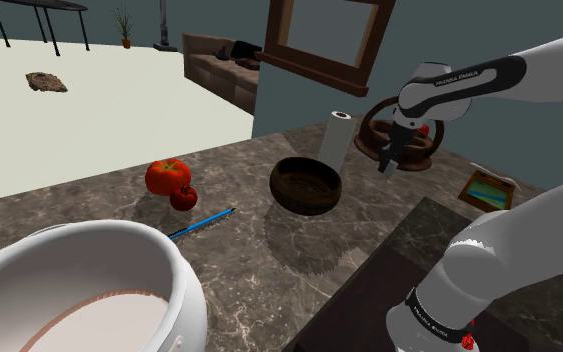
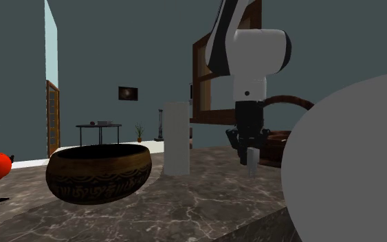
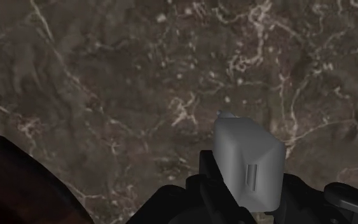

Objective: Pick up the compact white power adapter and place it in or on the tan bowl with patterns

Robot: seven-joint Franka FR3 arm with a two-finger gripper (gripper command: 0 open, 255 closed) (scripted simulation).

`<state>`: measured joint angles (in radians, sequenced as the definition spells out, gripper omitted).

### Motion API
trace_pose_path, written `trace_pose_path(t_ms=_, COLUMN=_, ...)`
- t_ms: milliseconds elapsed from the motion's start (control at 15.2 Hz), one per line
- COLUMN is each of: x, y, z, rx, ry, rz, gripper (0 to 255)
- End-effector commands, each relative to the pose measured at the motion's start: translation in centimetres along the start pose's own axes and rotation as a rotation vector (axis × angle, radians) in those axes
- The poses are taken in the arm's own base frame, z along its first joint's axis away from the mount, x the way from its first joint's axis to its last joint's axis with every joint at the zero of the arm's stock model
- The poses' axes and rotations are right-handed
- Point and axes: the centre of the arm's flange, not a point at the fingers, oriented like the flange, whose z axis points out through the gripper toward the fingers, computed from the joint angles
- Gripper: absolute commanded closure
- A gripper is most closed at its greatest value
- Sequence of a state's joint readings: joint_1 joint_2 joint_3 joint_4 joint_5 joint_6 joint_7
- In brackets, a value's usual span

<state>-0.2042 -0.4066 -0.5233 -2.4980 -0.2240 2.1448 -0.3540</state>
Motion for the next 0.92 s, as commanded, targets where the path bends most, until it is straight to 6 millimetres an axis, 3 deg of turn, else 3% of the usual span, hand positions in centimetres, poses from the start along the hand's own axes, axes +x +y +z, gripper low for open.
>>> trace_pose_path(t_ms=0, x=0.0, y=0.0, z=-0.8, rx=0.000, ry=0.000, rz=0.000, gripper=255)
trace_pose_path(t_ms=858, x=0.2, y=0.0, z=-7.6, rx=0.000, ry=0.000, rz=0.000, gripper=255)
